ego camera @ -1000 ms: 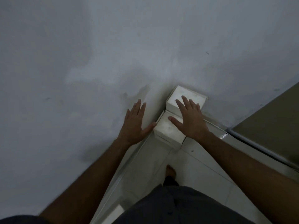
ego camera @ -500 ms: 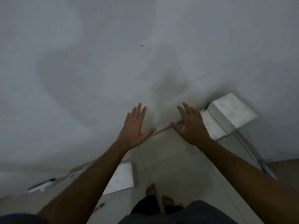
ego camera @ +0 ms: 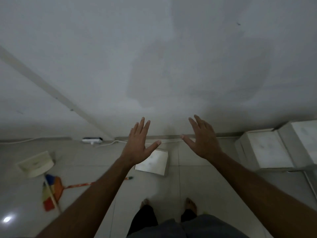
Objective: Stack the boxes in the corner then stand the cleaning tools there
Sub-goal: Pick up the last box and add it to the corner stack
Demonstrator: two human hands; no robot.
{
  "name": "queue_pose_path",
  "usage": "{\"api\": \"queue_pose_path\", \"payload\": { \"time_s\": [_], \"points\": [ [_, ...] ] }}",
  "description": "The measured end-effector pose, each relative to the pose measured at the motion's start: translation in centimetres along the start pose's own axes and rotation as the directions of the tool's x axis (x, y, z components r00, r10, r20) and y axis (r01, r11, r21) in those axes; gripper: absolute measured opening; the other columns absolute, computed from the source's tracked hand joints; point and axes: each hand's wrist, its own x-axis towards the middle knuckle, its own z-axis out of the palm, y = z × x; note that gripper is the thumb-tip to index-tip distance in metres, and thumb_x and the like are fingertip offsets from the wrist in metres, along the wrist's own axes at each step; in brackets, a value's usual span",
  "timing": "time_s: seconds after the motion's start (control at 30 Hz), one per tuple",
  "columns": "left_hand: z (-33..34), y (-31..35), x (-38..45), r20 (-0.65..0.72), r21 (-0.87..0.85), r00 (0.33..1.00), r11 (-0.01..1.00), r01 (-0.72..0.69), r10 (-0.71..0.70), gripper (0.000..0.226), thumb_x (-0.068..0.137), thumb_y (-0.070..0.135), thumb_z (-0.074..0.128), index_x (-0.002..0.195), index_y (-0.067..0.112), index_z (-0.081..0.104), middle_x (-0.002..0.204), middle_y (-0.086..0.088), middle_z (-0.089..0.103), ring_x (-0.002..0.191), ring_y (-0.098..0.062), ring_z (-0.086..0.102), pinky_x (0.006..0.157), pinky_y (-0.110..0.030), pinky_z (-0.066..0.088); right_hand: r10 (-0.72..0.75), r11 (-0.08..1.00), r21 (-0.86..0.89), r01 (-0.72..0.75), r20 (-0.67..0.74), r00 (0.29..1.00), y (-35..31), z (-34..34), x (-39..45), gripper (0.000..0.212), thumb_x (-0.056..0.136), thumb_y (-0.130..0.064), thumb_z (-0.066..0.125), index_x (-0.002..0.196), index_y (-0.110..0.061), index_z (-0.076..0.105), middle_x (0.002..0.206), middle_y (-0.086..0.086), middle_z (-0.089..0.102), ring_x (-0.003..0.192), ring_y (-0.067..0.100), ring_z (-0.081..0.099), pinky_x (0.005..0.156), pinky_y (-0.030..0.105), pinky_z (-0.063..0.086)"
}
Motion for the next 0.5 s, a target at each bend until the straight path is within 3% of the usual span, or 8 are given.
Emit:
{"api": "queue_pose_path", "payload": {
  "time_s": [0.23,0.5],
  "points": [
    [0.5,-5.8,-3.6,-0.006,-0.049,0.997,0.996,0.081,-0.081,0.091,0.091,0.072,0.048,0.16,0.027,0.011,0.168,0.007,-0.004,0.155,-0.023,0.002,0.123,-0.046,0.011,-0.007,1.0,0.004,0.007,0.054,0.999,-4.3,5.6,0.2,0.084,0.091,-0.072,0.036,0.154,-0.016,0.035,0.161,0.015,0.03,0.142,0.038,0.037,0.116,0.053,0.031],
    [1.0,-16.1,-4.2,0.055,-0.048,0.998,0.999,0.027,-0.024,0.09,0.092,0.072,0.047,0.16,0.027,0.011,0.168,0.009,-0.003,0.155,-0.02,0.005,0.124,-0.046,0.011,0.097,0.995,0.022,-0.1,0.09,0.991,-10.3,12.9,1.1,0.084,0.092,-0.073,0.034,0.155,-0.016,0.032,0.164,0.01,0.026,0.144,0.034,0.034,0.118,0.053,0.027]
  ]
}}
